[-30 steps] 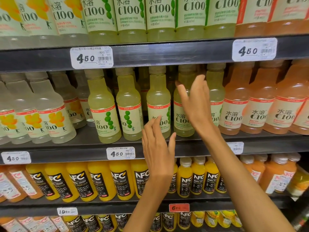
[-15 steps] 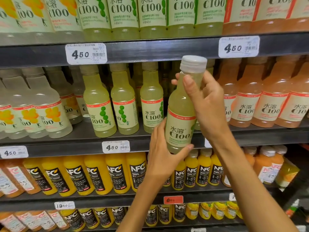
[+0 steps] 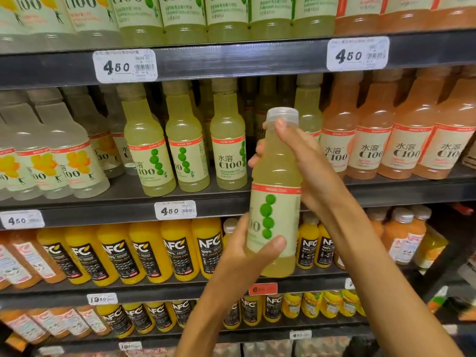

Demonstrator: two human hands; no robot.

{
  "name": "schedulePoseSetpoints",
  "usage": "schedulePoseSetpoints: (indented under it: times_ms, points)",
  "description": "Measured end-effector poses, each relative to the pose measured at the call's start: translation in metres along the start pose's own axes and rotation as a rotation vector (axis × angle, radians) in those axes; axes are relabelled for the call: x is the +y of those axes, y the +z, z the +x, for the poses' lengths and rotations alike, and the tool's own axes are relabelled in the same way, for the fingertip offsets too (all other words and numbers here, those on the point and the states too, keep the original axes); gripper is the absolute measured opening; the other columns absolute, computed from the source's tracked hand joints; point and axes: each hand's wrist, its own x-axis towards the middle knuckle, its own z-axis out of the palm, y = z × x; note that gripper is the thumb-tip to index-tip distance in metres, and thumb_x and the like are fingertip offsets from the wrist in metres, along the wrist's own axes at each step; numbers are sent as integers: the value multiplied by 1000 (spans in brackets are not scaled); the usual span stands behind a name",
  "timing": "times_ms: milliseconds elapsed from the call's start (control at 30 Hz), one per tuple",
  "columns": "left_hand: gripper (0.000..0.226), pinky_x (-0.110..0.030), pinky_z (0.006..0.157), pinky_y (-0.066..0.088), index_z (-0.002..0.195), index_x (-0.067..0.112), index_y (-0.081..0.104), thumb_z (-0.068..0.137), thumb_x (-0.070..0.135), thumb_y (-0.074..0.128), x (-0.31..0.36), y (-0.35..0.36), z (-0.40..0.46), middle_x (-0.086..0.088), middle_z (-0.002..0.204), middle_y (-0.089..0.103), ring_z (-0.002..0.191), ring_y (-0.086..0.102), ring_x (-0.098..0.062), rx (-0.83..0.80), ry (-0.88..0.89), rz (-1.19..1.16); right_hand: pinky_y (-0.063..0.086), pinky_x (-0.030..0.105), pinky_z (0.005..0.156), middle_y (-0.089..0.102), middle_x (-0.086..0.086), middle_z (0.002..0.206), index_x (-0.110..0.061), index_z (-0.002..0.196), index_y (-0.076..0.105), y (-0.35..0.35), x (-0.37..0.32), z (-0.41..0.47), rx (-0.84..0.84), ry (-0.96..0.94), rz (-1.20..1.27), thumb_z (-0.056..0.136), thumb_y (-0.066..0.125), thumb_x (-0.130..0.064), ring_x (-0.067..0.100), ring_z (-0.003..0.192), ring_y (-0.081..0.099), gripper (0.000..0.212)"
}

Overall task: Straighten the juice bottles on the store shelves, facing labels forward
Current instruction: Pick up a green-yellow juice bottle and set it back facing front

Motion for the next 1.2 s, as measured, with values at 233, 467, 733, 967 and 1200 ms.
schedulePoseSetpoints:
  times_ms: [233,467,733,967,1200]
  points:
    - [66,-30,81,55,116,30,61,66,73,59,3,2,-2,1,106,72,95,69,-15,58,-62,-191,58,36,79,72,9,96,-13,118,56,1,-2,1,-9,78,-114,90,53,-45,26,96,69,43]
    - [72,-41,82,55,125,15,60,81,71,48,0,2,-8,-13,105,69,91,68,-26,-196,-133,-460,56,33,71,63,4,77,-9,113,51,5,9,-1,-176,146,369,88,48,-48,17,69,65,46]
    - [59,-34,74,55,110,30,68,77,74,46,9,9,-8,-5,100,72,86,71,-21,23,-108,-293,58,34,70,74,8,93,-17,114,57,0,-6,-3,-10,89,-96,87,51,-51,23,89,71,44]
    - [72,-43,79,56,124,13,61,81,67,42,22,21,-17,-19,108,68,86,69,-29,-226,-228,-687,56,28,61,61,3,68,-13,100,51,-2,0,6,54,252,335,94,48,-43,14,56,61,31]
    - [62,-41,74,57,117,-2,63,75,43,68,48,21,-26,-27,109,64,90,68,-34,-154,-140,-890,50,33,66,62,11,72,-6,83,55,-13,24,1,222,551,218,97,42,-44,21,70,60,43]
